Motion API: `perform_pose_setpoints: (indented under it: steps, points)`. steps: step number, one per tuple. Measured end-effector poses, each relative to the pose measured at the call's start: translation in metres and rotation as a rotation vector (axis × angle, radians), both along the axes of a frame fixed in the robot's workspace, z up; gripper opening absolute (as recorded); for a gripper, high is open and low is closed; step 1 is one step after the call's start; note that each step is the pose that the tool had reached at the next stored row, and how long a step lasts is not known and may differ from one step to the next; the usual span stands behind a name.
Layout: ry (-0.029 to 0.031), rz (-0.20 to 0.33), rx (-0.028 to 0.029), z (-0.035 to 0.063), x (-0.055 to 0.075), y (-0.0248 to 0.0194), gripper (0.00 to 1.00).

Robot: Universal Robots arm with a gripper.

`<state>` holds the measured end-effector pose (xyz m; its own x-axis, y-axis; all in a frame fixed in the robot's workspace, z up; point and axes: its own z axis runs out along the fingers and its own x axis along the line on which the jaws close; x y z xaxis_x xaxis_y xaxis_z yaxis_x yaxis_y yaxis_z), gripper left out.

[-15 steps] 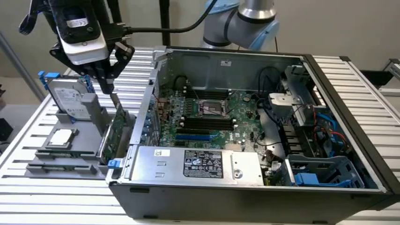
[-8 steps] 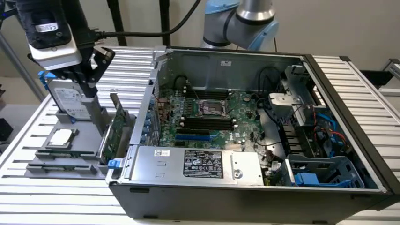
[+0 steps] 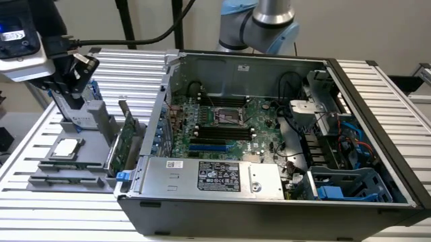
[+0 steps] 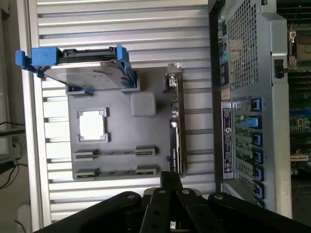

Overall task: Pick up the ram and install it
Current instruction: 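Reach for the ram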

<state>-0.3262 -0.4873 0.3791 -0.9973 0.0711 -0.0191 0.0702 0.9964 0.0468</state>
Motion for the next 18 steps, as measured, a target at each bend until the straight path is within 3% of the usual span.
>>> perform_pose_setpoints:
  steps: [18]
  points:
    - [0.0004, 0.0, -0.0055, -0.0156, -0.079, -0.0101, 0.0]
